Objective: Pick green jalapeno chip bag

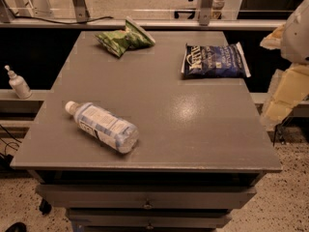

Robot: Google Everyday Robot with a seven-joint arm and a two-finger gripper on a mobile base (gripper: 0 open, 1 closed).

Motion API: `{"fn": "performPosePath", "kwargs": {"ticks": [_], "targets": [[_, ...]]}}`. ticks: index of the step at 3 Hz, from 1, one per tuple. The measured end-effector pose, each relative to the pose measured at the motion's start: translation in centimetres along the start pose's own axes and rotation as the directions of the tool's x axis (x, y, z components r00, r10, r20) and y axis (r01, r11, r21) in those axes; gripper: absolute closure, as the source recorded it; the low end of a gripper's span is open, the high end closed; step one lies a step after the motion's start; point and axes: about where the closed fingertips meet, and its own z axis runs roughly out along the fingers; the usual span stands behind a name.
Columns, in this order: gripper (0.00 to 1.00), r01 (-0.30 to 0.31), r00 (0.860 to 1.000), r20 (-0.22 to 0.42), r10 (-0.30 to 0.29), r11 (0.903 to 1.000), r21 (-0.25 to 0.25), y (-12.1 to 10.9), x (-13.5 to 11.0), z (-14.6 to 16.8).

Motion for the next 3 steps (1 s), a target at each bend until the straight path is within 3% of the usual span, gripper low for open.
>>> {"fn": "performPosePath", "kwargs": {"ticks": [1,3], "targets": [[0.0,0.001,0.998,0.065,-0.001,1.0,0.001,-1.2,-2.3,1.8],[0.0,0.008,0.977,0.212,-0.015,0.9994,0.035,-5.5,-10.1,7.4]]}}
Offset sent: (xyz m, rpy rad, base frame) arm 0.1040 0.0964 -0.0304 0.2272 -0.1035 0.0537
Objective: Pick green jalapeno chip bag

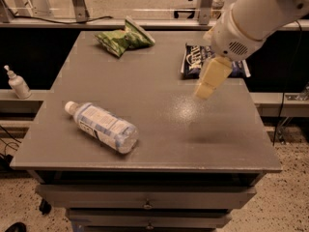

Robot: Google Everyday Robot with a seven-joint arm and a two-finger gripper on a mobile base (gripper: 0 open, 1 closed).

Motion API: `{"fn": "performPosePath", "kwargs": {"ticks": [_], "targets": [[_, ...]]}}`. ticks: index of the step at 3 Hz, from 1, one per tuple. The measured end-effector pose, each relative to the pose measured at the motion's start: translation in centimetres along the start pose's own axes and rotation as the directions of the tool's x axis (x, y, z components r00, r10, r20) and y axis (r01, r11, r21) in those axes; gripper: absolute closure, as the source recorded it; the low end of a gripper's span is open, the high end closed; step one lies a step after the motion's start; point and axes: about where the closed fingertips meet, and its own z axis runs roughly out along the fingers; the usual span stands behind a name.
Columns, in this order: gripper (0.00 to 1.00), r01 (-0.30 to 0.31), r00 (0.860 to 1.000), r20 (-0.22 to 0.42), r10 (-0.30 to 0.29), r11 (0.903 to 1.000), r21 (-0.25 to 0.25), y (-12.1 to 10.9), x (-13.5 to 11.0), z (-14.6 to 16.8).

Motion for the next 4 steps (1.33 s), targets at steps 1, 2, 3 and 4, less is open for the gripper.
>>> {"fn": "performPosePath", "kwargs": {"ticks": [1,2,3,4], "targets": [[0.0,0.005,0.998,0.06,-0.006,0.9995,0.03,-2.2,-3.1,3.4],[0.0,0.005,0.998,0.06,-0.006,0.9995,0.03,-2.2,-3.1,3.4],[0.0,-0.039,0.996,0.088,0.035,0.9982,0.045,-3.4,-4.4,5.6],[0.0,-0.111,0.985,0.14,0.102,0.9921,0.058,-5.8,-5.8,8.9]]}}
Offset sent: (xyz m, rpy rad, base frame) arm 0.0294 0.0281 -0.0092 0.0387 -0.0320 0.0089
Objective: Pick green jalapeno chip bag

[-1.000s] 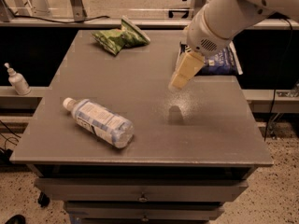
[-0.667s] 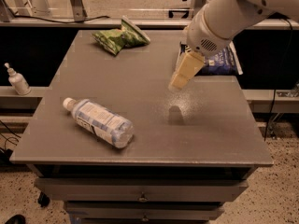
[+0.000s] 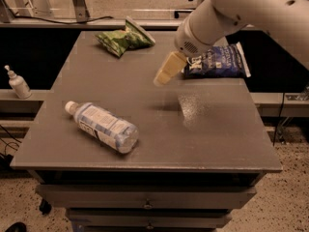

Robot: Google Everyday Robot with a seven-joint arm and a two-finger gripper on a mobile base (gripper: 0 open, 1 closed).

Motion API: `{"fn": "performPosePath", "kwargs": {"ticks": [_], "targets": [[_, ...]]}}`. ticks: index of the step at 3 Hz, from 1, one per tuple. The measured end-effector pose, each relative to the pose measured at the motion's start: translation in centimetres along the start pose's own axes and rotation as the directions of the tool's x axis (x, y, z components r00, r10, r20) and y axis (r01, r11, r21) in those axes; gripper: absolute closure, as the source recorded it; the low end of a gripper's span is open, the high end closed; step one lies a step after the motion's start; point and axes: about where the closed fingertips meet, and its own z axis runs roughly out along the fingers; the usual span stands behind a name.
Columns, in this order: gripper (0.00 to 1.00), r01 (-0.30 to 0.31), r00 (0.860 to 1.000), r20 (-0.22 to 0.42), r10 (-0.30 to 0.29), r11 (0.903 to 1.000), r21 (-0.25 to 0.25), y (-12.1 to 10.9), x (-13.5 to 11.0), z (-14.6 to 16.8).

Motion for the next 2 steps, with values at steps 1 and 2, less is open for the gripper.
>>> {"fn": "performPosePath", "kwargs": {"ticks": [1,2], "targets": [[0.0,-0.063,0.997,0.055,0.062,0.9979,0.017,-2.5,-1.2,3.9],[0.0,-0.117,0.989,0.097,0.113,0.9927,0.03,-4.8,-2.6,8.0]]}}
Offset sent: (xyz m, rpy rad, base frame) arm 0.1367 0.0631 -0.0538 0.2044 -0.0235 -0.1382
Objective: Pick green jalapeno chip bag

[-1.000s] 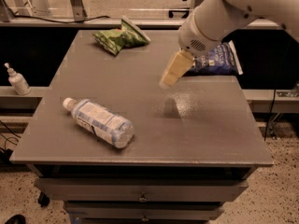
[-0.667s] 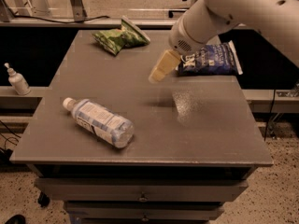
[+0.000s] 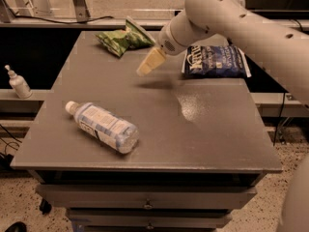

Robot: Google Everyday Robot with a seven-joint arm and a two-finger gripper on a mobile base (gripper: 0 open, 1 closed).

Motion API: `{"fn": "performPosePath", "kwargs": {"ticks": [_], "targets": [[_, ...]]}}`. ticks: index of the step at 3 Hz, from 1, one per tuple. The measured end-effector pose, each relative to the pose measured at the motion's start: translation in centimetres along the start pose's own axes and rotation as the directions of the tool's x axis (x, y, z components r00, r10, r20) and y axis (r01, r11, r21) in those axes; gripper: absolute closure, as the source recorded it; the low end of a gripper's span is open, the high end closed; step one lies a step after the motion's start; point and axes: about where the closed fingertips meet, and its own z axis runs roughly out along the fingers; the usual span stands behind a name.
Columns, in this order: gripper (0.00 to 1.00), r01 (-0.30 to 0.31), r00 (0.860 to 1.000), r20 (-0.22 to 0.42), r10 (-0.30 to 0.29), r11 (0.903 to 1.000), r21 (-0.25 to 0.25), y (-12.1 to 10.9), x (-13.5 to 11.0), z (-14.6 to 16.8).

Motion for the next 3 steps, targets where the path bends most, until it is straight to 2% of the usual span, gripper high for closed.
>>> {"fn": "performPosePath", "kwargs": {"ticks": [1,3], "targets": [[0.0,-0.068,0.996,0.057,0.067,0.9975,0.019,-2.7,-1.6,4.1],[0.0,-0.124,0.981,0.156,0.119,0.9918,0.028,-7.4,-6.1,10.1]]}}
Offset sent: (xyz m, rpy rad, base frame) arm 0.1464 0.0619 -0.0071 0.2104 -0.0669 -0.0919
